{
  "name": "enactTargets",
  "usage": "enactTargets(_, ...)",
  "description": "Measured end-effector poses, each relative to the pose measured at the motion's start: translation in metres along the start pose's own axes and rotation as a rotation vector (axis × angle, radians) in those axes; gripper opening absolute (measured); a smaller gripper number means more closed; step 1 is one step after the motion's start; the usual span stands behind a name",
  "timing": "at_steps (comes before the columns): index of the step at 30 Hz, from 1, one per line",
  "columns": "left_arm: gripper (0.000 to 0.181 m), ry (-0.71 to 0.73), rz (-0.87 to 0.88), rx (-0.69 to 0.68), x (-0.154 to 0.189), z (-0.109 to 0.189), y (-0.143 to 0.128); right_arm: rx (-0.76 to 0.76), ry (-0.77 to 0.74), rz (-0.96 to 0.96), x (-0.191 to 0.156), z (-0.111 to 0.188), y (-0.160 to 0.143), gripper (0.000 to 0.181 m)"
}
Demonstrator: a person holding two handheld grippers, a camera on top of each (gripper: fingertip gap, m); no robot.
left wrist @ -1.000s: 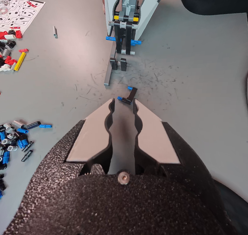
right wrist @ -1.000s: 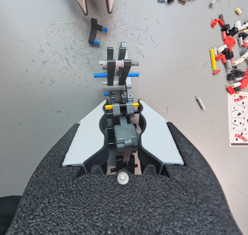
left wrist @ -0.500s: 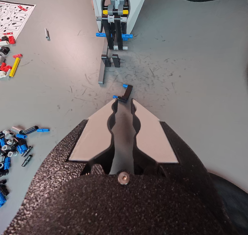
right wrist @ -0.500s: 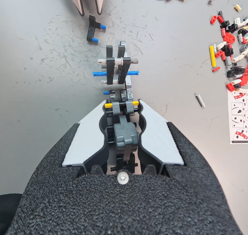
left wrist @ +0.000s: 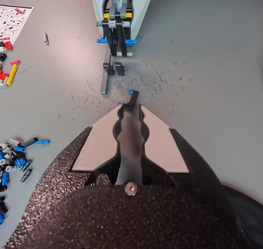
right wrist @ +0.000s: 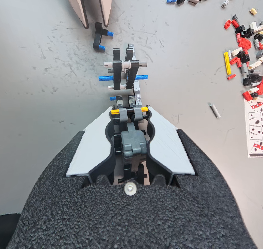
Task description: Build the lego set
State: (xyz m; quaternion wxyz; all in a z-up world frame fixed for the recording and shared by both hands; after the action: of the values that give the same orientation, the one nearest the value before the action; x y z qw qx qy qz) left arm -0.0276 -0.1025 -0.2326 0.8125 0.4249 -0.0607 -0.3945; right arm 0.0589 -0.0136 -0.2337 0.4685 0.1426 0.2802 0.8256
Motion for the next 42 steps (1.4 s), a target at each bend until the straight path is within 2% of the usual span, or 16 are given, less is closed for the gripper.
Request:
enactTargets(2, 0.023, 0.001, -0.003, -0.007, 0.003, -0.004, 0.0, 0.003, 0.001, -0.004, 0.0, -0.001, 0.001, 0.042)
enactTargets(5, 0.014, 0.01, -0.004, -0.005, 0.005, -0.007, 0.004, 0.004, 0.003, -0.007, 0.0, -0.001, 0.002, 0.042)
enactTargets(13, 0.012, 0.068, -0.016, -0.017, 0.002, -0.011, 0.006, 0.005, 0.002, 0.002, -0.001, -0.003, 0.004, 0.043)
enactTargets(25, 0.021, 0.06, 0.022, 0.014, -0.002, -0.006, 0.01, -0.003, -0.034, 0.03, 0.001, 0.004, 0.004, 0.055)
enactTargets(30, 0.023, 0.065, -0.002, -0.013, 0.002, -0.013, 0.007, -0.01, -0.014, 0.03, -0.001, -0.003, 0.004, 0.043)
enactTargets(33, 0.015, 0.089, -0.017, -0.014, 0.0, -0.014, 0.007, 0.001, -0.004, 0.025, -0.001, -0.004, 0.004, 0.042)
enactTargets(42, 0.012, 0.121, -0.066, 0.001, 0.0, -0.016, 0.009, 0.059, 0.041, 0.011, -0.005, -0.008, 0.012, 0.042)
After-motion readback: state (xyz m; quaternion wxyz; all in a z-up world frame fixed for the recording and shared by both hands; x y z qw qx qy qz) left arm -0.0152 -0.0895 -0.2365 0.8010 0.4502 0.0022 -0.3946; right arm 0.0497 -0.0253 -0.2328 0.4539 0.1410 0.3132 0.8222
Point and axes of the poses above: each gripper's, where its closed fingertips meet, z back along the fingers, y out of its top, x = y × z across the jaws, the point moved 1 cm from there along z, back along the fingers, and after that the axes turned 14 degrees about y, right-handed, at the moved point
